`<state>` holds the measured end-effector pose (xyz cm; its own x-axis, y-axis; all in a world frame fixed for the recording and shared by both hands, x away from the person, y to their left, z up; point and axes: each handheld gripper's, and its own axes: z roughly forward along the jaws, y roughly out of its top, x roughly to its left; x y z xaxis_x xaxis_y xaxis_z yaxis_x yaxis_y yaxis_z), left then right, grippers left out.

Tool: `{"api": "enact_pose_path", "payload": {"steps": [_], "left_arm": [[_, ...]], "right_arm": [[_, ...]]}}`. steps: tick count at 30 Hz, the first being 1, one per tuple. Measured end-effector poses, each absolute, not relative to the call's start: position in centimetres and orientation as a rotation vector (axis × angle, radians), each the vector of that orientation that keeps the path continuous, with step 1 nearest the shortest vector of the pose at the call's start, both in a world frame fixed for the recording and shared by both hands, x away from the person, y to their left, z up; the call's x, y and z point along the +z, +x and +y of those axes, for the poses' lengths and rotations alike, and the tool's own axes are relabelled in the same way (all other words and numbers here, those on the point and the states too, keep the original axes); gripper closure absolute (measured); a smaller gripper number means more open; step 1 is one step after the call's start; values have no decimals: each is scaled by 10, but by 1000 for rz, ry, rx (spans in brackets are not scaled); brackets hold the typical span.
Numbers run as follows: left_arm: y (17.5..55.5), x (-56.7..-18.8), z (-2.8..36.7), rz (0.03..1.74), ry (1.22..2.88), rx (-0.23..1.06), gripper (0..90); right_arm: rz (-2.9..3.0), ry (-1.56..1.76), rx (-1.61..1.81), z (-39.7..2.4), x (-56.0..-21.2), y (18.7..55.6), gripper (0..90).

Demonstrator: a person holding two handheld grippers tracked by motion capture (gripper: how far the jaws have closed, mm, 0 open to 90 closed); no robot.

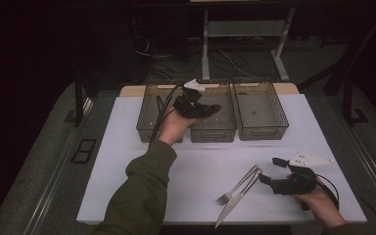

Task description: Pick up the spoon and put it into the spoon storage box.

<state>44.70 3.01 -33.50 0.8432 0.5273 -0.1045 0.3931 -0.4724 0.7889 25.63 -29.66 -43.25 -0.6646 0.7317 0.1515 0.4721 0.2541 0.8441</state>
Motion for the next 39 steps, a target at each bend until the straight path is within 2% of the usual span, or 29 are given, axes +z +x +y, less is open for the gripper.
{"api": "enact_pose_path", "payload": {"steps": [21, 39], "left_arm": [[497, -348, -1, 755, 2065, 202, 804], [519, -367, -25, 794, 2035, 200, 802]], "right_arm": [[2262, 1098, 1377, -295, -432, 257, 151], [2262, 1097, 1389, -297, -432, 257, 151]]}}
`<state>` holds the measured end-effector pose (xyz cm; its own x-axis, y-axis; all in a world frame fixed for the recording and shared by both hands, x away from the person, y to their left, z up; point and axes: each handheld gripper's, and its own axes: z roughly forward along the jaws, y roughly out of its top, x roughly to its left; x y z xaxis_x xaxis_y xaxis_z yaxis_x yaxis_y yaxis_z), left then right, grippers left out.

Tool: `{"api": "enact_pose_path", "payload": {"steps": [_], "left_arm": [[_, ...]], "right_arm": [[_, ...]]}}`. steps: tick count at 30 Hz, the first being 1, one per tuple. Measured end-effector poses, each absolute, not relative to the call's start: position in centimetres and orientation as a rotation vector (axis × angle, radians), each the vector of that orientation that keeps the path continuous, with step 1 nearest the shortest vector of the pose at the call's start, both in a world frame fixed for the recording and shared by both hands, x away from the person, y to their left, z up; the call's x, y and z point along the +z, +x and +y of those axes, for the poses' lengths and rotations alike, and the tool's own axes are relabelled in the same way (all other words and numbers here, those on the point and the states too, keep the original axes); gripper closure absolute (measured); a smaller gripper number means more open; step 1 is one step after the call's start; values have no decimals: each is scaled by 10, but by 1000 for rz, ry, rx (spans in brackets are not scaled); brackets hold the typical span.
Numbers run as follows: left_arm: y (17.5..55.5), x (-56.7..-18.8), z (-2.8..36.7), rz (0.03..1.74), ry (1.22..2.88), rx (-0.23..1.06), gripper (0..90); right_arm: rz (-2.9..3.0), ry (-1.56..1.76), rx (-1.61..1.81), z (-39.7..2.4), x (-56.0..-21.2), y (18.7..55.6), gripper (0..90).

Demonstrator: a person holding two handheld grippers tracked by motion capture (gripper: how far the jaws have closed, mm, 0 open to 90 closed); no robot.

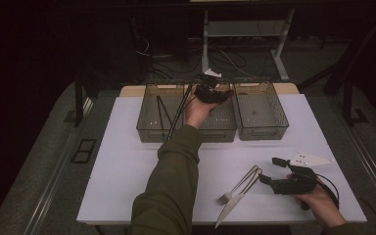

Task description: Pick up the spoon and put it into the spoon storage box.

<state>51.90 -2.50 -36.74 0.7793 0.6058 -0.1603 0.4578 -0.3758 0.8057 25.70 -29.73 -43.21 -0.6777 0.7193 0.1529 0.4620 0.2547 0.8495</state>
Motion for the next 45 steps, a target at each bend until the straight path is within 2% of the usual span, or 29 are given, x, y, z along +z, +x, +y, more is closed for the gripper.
{"api": "enact_pose_path", "payload": {"steps": [7, 10, 25, 45], "left_arm": [[521, -377, -31, 805, 2061, 206, 794], [520, -378, -33, 824, 2056, 228, 730], [510, -370, -30, 771, 2102, 226, 597], [475, -350, -7, 676, 2042, 230, 388]], "right_arm": [[2263, 1099, 1392, -298, -432, 257, 151], [2264, 1097, 1395, -298, -432, 257, 151], [2276, 1094, 1385, -296, -433, 258, 151], [2273, 1111, 1369, -298, -436, 259, 151]]}}
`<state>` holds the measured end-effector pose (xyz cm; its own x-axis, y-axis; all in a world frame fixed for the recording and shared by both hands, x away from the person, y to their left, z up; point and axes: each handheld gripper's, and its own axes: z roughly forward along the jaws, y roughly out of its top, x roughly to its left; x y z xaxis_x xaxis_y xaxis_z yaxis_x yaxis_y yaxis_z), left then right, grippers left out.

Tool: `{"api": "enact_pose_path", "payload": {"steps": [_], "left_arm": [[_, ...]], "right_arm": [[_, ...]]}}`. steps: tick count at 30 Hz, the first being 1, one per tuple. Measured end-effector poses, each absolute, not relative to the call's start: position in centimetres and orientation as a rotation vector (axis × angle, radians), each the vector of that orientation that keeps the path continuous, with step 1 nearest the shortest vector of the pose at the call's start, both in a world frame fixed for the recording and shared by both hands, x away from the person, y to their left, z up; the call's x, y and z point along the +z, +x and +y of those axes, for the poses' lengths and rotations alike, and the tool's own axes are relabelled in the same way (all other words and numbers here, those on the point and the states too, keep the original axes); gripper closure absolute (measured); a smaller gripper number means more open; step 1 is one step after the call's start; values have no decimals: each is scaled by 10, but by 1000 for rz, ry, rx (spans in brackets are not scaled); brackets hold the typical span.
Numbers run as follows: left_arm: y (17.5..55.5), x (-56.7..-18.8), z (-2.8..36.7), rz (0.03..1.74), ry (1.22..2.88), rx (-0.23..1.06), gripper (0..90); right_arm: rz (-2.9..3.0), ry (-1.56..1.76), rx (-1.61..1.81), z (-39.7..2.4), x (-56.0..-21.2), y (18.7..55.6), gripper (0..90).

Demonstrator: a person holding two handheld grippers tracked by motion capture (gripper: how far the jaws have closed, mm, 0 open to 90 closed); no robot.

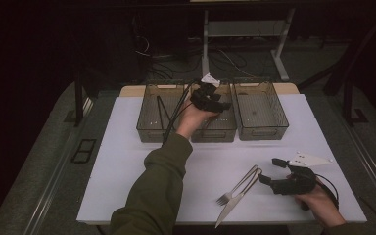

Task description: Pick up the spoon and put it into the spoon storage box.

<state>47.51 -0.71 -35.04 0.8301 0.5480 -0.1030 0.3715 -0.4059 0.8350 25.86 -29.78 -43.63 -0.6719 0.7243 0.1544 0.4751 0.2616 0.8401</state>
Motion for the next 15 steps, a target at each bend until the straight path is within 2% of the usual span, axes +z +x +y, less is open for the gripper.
{"api": "enact_pose_path", "payload": {"steps": [15], "left_arm": [[431, -350, 23, 612, 2030, 220, 276]], "right_arm": [[2314, 1110, 1369, -294, -440, 262, 127]]}}
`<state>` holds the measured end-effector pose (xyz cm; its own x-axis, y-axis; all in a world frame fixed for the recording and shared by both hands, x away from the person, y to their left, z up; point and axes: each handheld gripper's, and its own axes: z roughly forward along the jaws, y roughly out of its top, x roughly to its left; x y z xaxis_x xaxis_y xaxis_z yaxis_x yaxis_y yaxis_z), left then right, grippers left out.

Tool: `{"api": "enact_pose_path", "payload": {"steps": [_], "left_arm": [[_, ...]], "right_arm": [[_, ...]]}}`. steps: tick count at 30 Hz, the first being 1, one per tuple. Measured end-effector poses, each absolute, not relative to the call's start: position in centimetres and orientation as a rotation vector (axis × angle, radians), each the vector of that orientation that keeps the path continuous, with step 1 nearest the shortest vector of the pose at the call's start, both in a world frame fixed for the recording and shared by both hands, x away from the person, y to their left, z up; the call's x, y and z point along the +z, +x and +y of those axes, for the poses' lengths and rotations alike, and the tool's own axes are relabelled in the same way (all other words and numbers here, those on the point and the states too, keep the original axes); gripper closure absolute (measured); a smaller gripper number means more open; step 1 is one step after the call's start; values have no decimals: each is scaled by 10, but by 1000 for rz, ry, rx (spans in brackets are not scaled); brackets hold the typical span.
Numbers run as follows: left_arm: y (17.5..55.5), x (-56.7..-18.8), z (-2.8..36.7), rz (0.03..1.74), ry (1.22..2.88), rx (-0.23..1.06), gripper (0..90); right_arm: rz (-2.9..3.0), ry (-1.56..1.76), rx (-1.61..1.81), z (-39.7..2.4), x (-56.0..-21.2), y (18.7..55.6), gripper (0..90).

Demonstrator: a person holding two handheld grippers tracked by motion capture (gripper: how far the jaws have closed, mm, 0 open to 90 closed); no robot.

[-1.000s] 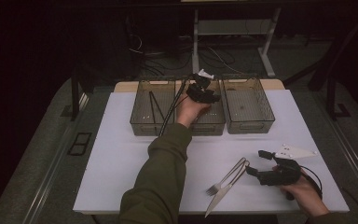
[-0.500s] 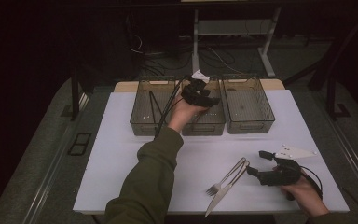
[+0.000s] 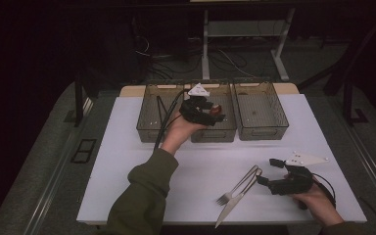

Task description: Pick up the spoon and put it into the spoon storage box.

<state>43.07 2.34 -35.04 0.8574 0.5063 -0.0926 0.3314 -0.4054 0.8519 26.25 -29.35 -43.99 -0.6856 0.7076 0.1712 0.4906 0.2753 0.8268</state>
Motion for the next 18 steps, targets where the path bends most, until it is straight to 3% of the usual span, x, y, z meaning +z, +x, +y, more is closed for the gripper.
{"api": "enact_pose_path", "payload": {"steps": [18], "left_arm": [[374, -365, 64, 617, 1995, 228, 164]], "right_arm": [[2318, 1104, 1363, -291, -440, 264, 128]]}}
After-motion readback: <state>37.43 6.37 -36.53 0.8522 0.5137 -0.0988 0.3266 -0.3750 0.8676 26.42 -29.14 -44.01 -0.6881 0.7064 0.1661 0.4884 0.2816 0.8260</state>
